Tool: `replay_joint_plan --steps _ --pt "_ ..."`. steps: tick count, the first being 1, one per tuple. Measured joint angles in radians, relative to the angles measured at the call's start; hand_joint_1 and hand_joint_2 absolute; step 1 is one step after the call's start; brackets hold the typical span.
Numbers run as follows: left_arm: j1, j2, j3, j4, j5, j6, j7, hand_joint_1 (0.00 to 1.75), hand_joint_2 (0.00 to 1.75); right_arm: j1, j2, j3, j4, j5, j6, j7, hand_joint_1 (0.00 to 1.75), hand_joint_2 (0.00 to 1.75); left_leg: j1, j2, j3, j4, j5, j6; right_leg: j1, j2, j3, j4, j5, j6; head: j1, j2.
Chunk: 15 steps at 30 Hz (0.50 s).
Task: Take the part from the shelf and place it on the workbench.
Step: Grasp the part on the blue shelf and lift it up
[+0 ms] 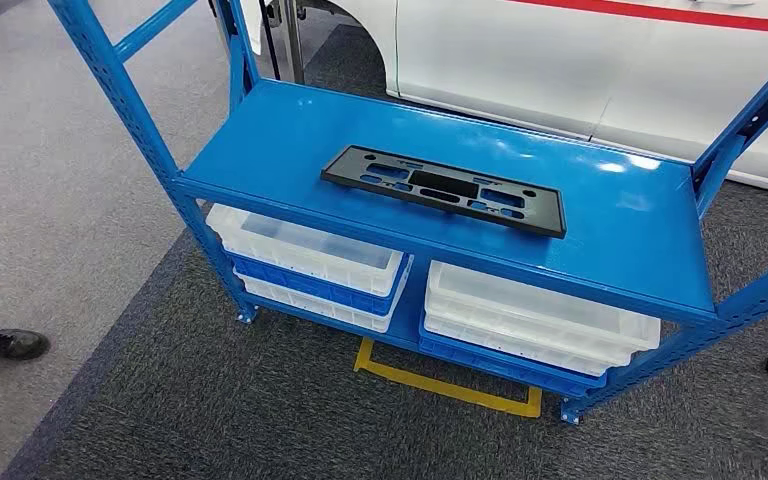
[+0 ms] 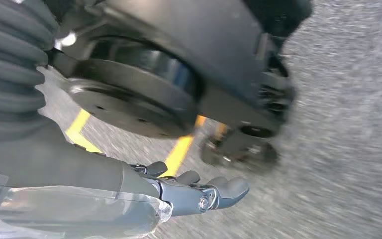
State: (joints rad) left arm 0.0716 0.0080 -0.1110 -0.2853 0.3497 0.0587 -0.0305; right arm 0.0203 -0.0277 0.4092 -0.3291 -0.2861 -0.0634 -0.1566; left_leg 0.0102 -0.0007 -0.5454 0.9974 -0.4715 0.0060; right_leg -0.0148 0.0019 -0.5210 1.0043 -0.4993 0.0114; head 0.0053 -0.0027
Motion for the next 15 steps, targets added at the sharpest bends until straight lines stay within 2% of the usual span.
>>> replay_joint_plan --steps 6,15 --pt "-0.008 0.008 -0.015 0.020 0.049 -0.013 -0.017 0.00 0.00 -0.015 -0.056 0.031 -0.112 0.059 -0.050 -0.015 0.00 0.00 0.000 -0.001 0.000 0.000 0.000 0.000 -0.001 -0.001 0.000 0.000 0.000 0.000 0.000 0.000" --pt "-0.019 0.011 -0.036 0.050 0.121 -0.028 -0.044 0.00 0.00 -0.021 -0.146 0.029 -0.380 0.220 -0.078 -0.045 0.00 0.00 0.000 -0.001 0.000 0.000 0.000 0.000 -0.001 -0.001 0.000 0.000 0.000 0.000 0.000 0.000"
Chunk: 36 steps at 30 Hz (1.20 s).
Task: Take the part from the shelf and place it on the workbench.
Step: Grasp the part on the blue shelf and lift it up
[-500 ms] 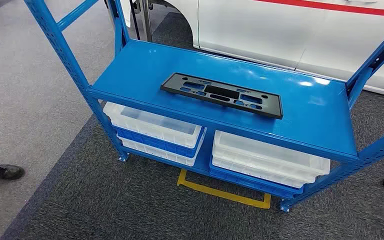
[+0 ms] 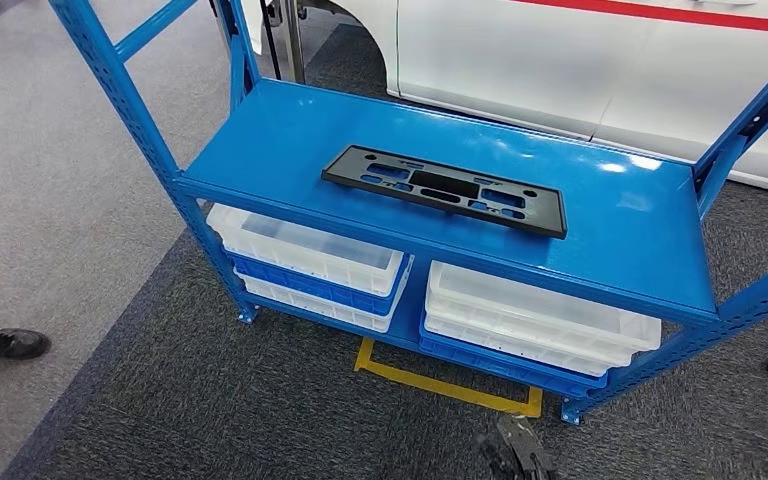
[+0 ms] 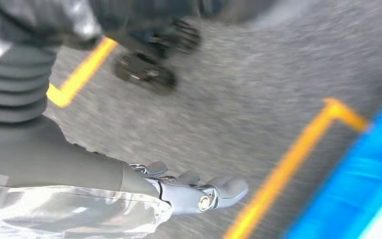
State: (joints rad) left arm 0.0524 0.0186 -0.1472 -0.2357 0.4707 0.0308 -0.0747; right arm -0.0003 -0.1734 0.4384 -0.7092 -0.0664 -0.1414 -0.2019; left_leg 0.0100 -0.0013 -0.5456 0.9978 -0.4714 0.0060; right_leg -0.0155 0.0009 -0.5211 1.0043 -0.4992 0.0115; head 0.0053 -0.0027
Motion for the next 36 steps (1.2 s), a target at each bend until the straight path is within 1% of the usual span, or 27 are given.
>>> replay_joint_plan --steps 8,13,18,25,36 --pt "-0.005 0.000 -0.008 0.020 0.043 0.000 -0.009 0.00 0.00 -0.050 -0.073 -0.023 -0.257 0.137 0.005 -0.039 0.00 0.00 0.000 0.000 0.001 0.000 0.000 0.000 0.001 0.000 0.000 0.000 0.000 0.000 0.000 0.000" --pt "-0.005 0.000 -0.014 0.027 0.050 0.000 -0.010 0.00 0.00 -0.075 -0.099 -0.023 -0.340 0.202 -0.009 -0.045 0.00 0.00 0.000 -0.003 -0.001 0.000 0.001 0.000 0.000 -0.002 0.000 0.000 0.000 0.000 0.000 0.000" --pt "-0.005 0.000 -0.028 0.037 0.060 0.001 -0.006 0.00 0.00 -0.129 -0.137 -0.013 -0.440 0.327 -0.044 -0.049 0.00 0.00 0.000 -0.004 -0.001 0.001 0.001 0.001 0.000 -0.003 0.000 0.001 0.000 0.000 0.000 0.000" --pt "-0.005 0.000 -0.047 0.048 0.068 0.002 0.004 0.00 0.00 -0.232 -0.190 0.043 -0.557 0.532 -0.097 -0.046 0.00 0.00 0.000 -0.004 -0.001 0.001 0.001 0.001 0.000 -0.003 0.000 0.001 0.000 0.000 0.000 0.000" --pt "-0.008 -0.001 -0.081 0.064 0.080 0.002 0.015 0.00 0.00 -0.409 -0.282 0.180 -0.707 0.846 -0.176 -0.029 0.00 0.00 0.000 -0.004 -0.002 0.001 0.001 0.001 0.000 -0.003 0.000 0.001 0.000 0.000 0.000 0.000"
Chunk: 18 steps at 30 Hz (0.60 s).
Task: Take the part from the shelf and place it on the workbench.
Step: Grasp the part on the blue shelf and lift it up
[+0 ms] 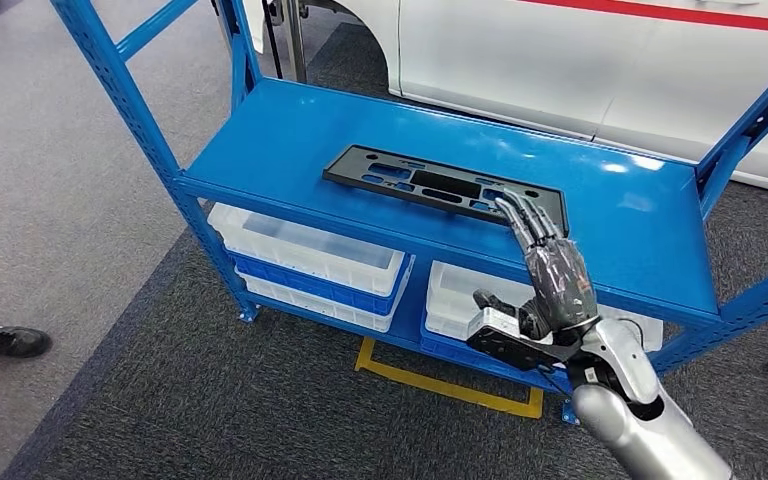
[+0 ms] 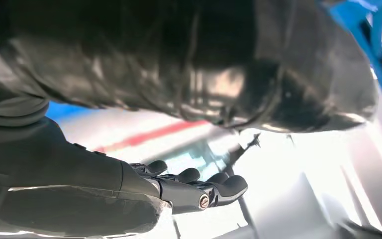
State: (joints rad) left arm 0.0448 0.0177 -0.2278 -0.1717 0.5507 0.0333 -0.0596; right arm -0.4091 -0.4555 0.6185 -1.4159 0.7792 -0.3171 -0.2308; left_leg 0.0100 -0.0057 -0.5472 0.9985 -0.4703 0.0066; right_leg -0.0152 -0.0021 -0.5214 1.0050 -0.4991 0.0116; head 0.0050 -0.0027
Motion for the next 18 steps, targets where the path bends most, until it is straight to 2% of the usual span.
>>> replay_joint_plan --steps 10,18 --pt "-0.010 -0.003 -0.023 0.000 0.009 -0.003 -0.010 0.00 0.00 -0.218 -0.081 0.177 -0.074 0.231 -0.009 0.042 0.00 0.00 0.000 0.000 0.000 0.000 0.000 0.000 0.000 0.000 0.000 0.000 0.000 0.000 0.000 0.000" --pt "-0.016 -0.004 -0.036 0.000 0.022 -0.013 -0.011 0.00 0.00 -0.383 -0.141 0.351 -0.084 0.377 -0.007 0.120 0.00 0.00 0.000 0.000 0.000 0.001 0.000 0.000 0.000 0.000 0.000 0.000 0.000 0.000 0.000 0.000"
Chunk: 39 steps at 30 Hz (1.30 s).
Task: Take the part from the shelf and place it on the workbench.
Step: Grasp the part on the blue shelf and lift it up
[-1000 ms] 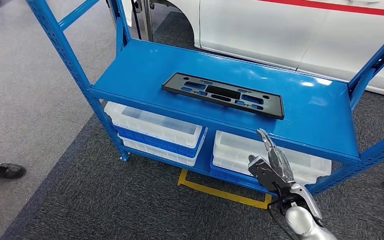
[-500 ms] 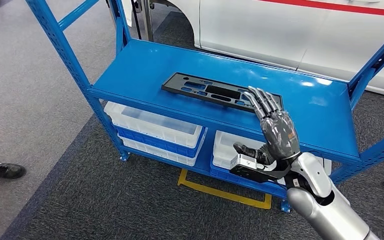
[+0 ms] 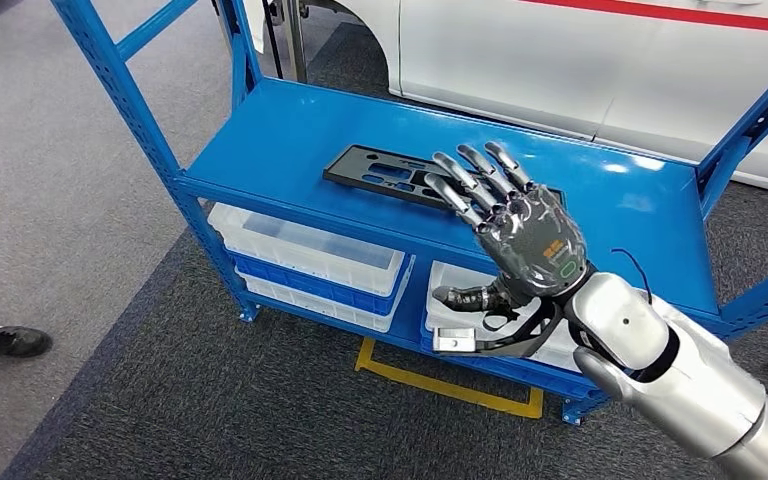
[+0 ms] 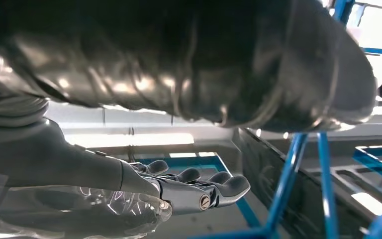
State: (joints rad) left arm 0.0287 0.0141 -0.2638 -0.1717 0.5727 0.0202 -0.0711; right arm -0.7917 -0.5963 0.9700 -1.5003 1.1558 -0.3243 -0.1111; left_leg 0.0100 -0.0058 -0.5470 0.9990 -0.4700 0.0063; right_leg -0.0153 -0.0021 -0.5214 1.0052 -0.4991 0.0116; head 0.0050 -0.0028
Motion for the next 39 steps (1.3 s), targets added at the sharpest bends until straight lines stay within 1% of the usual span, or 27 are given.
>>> replay_joint_plan --steps 4,10,16,27,30,32,33,35,36,37,38,39 --pt "-0.001 0.000 -0.011 0.000 0.001 -0.009 -0.004 0.00 0.00 -0.048 -0.023 0.057 0.003 0.037 0.000 0.047 0.00 0.00 0.000 0.000 0.000 0.000 0.000 0.000 0.000 0.000 0.000 0.000 0.000 0.000 0.000 0.000" --pt "-0.001 -0.001 -0.012 0.000 0.002 -0.011 -0.005 0.00 0.00 -0.067 -0.045 0.100 0.008 0.042 0.000 0.064 0.00 0.00 0.000 0.000 0.000 0.000 0.000 0.000 0.000 0.000 0.000 0.000 0.000 0.000 0.000 0.000" --pt "-0.001 -0.001 -0.012 0.000 0.005 -0.011 -0.005 0.00 0.00 -0.068 -0.057 0.114 0.008 0.039 0.000 0.065 0.00 0.00 0.000 0.000 0.000 0.000 0.000 0.000 0.000 0.000 0.000 0.000 0.000 0.000 0.000 0.000" --pt "-0.002 -0.001 -0.013 0.000 0.002 -0.009 -0.013 0.00 0.00 -0.068 -0.063 0.119 0.010 0.038 0.001 0.065 0.00 0.00 -0.002 0.000 -0.002 0.006 -0.001 0.001 -0.002 0.000 0.000 0.000 0.001 0.002 0.000 0.000" --pt "-0.002 -0.001 -0.014 0.000 0.002 -0.008 -0.017 0.00 0.00 -0.067 -0.063 0.120 0.014 0.037 0.003 0.065 0.00 0.00 -0.004 0.000 -0.004 0.009 -0.003 0.004 -0.005 0.000 -0.001 0.000 0.002 0.004 0.000 0.000" --pt "-0.002 -0.001 -0.016 0.000 0.002 -0.008 -0.017 0.00 0.00 -0.067 -0.063 0.120 0.017 0.035 0.004 0.065 0.00 0.00 -0.005 0.000 -0.007 0.012 -0.004 0.007 -0.007 0.000 -0.002 -0.001 0.003 0.008 0.000 0.000" --pt "-0.002 -0.001 -0.017 0.000 0.002 -0.009 -0.018 0.00 0.00 -0.067 -0.063 0.120 0.017 0.034 0.004 0.065 0.00 0.00 -0.006 0.000 -0.008 0.013 -0.005 0.010 -0.008 0.000 -0.002 -0.002 0.003 0.011 0.000 0.000" --pt "-0.002 -0.001 -0.018 0.000 0.002 -0.010 -0.018 0.00 0.00 -0.067 -0.064 0.119 0.018 0.033 0.005 0.065 0.00 0.00 -0.003 0.001 -0.005 0.005 -0.001 0.019 -0.008 0.000 0.000 -0.003 0.002 0.018 0.000 0.000" --pt "-0.003 -0.003 -0.019 0.000 0.002 -0.010 -0.019 0.00 0.00 -0.067 -0.065 0.119 0.018 0.032 0.006 0.065 0.00 0.00 0.000 0.001 -0.002 -0.002 0.002 0.026 -0.008 0.000 -0.005 0.009 -0.006 0.020 0.000 0.000" --pt "-0.003 -0.005 -0.019 0.000 0.002 -0.010 -0.019 0.00 0.00 -0.067 -0.067 0.118 0.019 0.032 0.006 0.065 0.00 0.00 0.002 0.002 0.002 -0.009 0.005 0.031 -0.008 0.001 -0.020 0.040 -0.023 0.021 0.000 0.000" --pt "-0.004 -0.006 -0.019 0.000 0.002 -0.010 -0.019 0.00 0.00 -0.066 -0.069 0.118 0.019 0.032 0.006 0.065 0.00 0.00 0.004 0.003 0.005 -0.012 0.007 0.036 -0.009 0.001 -0.048 0.093 -0.049 0.021 0.000 0.000" --pt "-0.005 -0.007 -0.019 0.000 0.002 -0.010 -0.019 0.00 0.00 -0.063 -0.071 0.118 0.021 0.031 0.006 0.065 0.00 0.00 0.003 0.003 0.005 -0.013 0.007 0.039 -0.008 0.002 -0.087 0.163 -0.078 0.021 0.000 0.000"
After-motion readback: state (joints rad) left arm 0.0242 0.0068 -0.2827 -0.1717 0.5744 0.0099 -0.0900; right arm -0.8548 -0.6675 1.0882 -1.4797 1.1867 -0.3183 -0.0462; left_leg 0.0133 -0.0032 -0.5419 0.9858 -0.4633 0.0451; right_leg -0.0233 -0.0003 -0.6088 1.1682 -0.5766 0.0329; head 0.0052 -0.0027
